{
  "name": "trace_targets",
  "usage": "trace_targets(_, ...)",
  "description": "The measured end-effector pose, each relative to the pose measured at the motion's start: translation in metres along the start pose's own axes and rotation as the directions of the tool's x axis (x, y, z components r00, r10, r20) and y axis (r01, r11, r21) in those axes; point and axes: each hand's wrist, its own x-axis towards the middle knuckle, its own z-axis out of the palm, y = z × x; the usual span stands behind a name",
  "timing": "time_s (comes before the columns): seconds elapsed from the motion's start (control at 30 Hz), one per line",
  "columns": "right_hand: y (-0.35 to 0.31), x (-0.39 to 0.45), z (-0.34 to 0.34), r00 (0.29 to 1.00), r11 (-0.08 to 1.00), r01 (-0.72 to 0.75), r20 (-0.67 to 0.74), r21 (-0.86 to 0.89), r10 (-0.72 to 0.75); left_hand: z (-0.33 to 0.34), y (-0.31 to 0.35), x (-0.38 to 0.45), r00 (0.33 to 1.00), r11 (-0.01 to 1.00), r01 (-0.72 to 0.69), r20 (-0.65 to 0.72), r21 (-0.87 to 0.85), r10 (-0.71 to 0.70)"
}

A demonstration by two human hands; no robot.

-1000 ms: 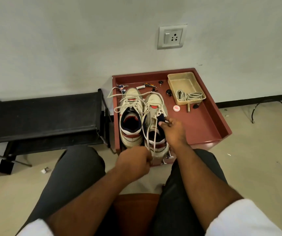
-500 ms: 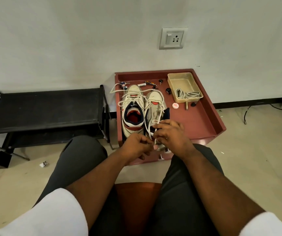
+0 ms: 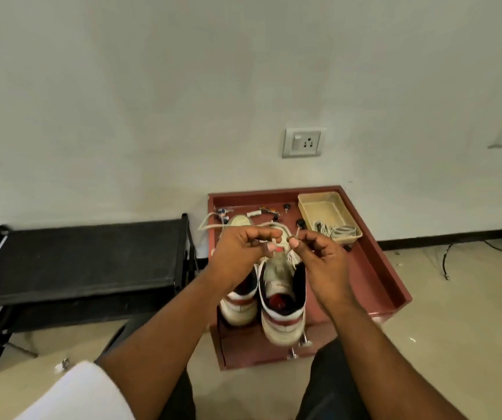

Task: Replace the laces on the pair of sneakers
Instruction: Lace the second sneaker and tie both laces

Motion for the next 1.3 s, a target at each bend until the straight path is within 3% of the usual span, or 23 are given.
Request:
trace_targets(0.17,-0.021,0.059,0.019,0.998,0.998,0.059,-0.014,0.013,-0.059,-0.006,0.031,0.067,1.000,1.000,0.015,0.012,0.004,-0.015)
trace_targets(0.27,-0.028,0.081,0.021,0.996,0.995,0.080,-0.035,0.055,-0.079,-0.007,0.040,0.092,0.997,0.995,-0.073,0.010,0.060,0.073)
trace_targets(0.43,-0.031,0.113,0.022,0.993,0.989,0.107,-0.054,0.099,-0.102,-0.011,0.039,0.116,0.981,0.935,-0.171,-0.032,0.312,0.190)
trace_targets(0.63,-0.024,0.122,0.026,0.992,0.989,0.129,-0.002,0.069,-0.129,-0.013,0.039,0.125,0.966,0.911,-0.199,-0.086,0.362,0.246)
trace_targets(0.73,-0.021,0.116,0.024,0.988,0.985,0.153,-0.008,0.080,-0.153,-0.013,0.041,0.121,0.960,0.927,-0.202,-0.124,0.315,0.251)
trace_targets(0.83,-0.020,0.111,0.024,0.983,0.979,0.172,-0.076,0.106,-0.164,-0.011,0.046,0.112,0.976,0.983,-0.148,-0.144,0.110,0.163)
trace_targets(0.93,-0.023,0.110,0.026,0.975,0.971,0.221,-0.051,0.087,-0.217,-0.008,0.048,0.108,0.973,0.992,-0.124,-0.199,-0.026,0.116)
trace_targets(1.07,-0.027,0.107,0.027,0.971,0.969,0.236,0.018,0.069,-0.237,-0.002,0.048,0.110,0.973,0.992,-0.123,-0.198,-0.019,0.117)
trace_targets(1.3,-0.023,0.104,0.022,0.981,0.977,0.192,0.015,0.089,-0.194,0.005,0.046,0.109,0.970,0.987,-0.147,-0.186,0.071,0.158)
